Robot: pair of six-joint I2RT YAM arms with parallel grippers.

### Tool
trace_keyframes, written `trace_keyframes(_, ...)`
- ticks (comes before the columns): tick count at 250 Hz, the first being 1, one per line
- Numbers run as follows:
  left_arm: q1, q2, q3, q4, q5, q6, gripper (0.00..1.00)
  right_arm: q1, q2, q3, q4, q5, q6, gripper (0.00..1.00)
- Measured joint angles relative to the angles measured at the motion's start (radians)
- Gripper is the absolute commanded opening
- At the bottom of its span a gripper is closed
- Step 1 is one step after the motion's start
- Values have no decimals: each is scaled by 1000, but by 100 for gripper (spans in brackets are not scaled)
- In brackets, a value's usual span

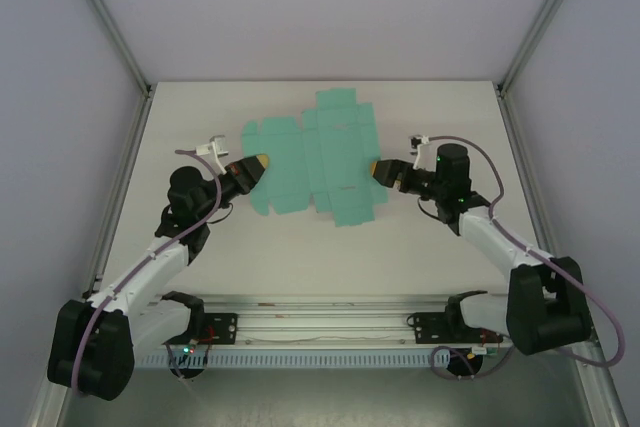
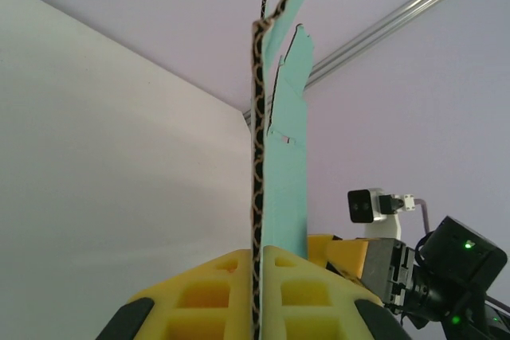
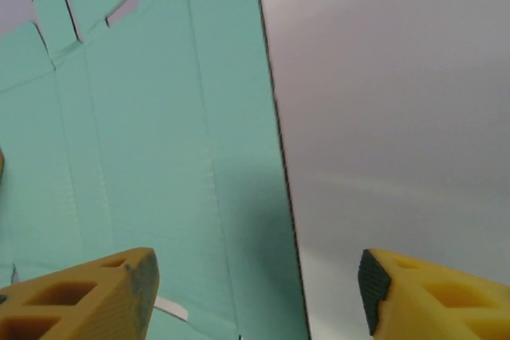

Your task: Assemble paper box

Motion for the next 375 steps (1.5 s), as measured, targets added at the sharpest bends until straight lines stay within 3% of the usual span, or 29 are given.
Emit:
trace_keyframes(123,2,-8,-2,-2,-1,-7,0,-1,28,3,42,-134,-76,0)
trace_keyframes(135,2,-10,-2,-10,-4,-6,0,-3,27,3,41,-141,-90,0)
trace_keyframes(144,2,-14,-2,-21,-8,-2,14,-3,25,3,38,-141,-111,0)
trace_keyframes(163,2,-31,-2,-57,-23,19,70,-2,16,3,18,-138,-151,0)
trace_keyframes(175,2,-47,-2,-95,-44,36,97,-2,7,3,-7,-130,-183,0)
trace_keyframes(178,2,-51,-2,-105,-50,39,100,-2,5,3,-13,-127,-189,0)
trace_keyframes(223,2,-111,-2,-327,-209,125,100,9,-10,14,-132,-36,-333,0)
trace_keyframes(269,2,-119,0,-527,-348,191,100,76,46,77,-282,153,-501,1)
trace_keyframes(312,2,-97,2,-571,-363,220,100,145,130,131,-317,291,-626,0)
trace_keyframes(375,2,-3,50,-561,-278,231,100,232,191,141,-229,517,-834,0)
